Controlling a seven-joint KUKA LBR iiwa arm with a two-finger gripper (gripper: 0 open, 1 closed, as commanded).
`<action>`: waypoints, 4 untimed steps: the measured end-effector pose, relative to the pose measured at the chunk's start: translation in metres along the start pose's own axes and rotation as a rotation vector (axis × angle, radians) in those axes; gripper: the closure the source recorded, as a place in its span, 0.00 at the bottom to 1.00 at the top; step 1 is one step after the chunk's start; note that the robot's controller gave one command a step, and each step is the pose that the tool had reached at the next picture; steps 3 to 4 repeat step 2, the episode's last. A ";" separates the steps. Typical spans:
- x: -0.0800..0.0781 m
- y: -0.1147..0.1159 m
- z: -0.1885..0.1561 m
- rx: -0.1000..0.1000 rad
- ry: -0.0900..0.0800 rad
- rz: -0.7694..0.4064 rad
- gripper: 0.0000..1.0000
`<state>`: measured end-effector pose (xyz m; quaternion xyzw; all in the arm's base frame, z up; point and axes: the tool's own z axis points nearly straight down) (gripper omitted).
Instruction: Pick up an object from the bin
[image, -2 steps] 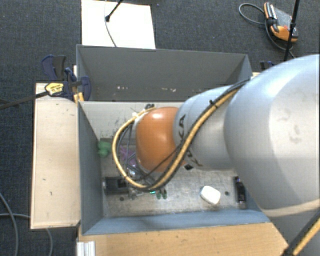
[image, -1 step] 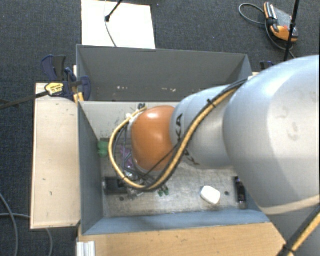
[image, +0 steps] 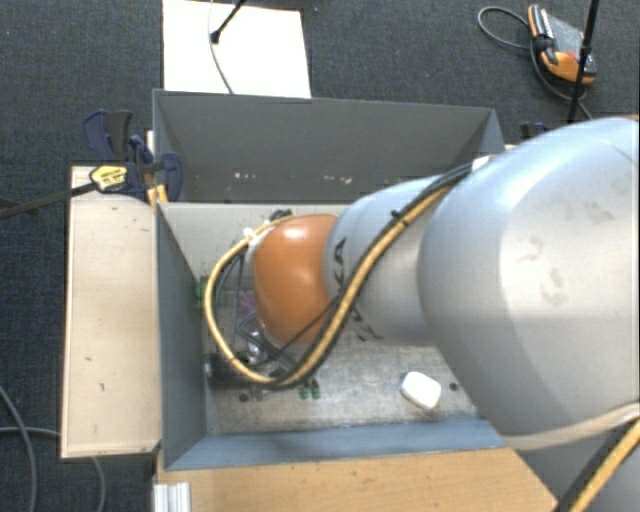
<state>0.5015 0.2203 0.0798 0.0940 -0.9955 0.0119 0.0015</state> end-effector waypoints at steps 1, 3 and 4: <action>-0.001 0.010 0.001 0.000 0.001 0.120 0.00; -0.027 0.012 0.000 0.008 0.058 -0.021 0.00; -0.027 0.012 0.000 0.008 0.058 -0.021 0.00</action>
Offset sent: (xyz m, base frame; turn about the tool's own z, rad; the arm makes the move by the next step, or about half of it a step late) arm 0.0416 0.0332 -0.0098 -0.0087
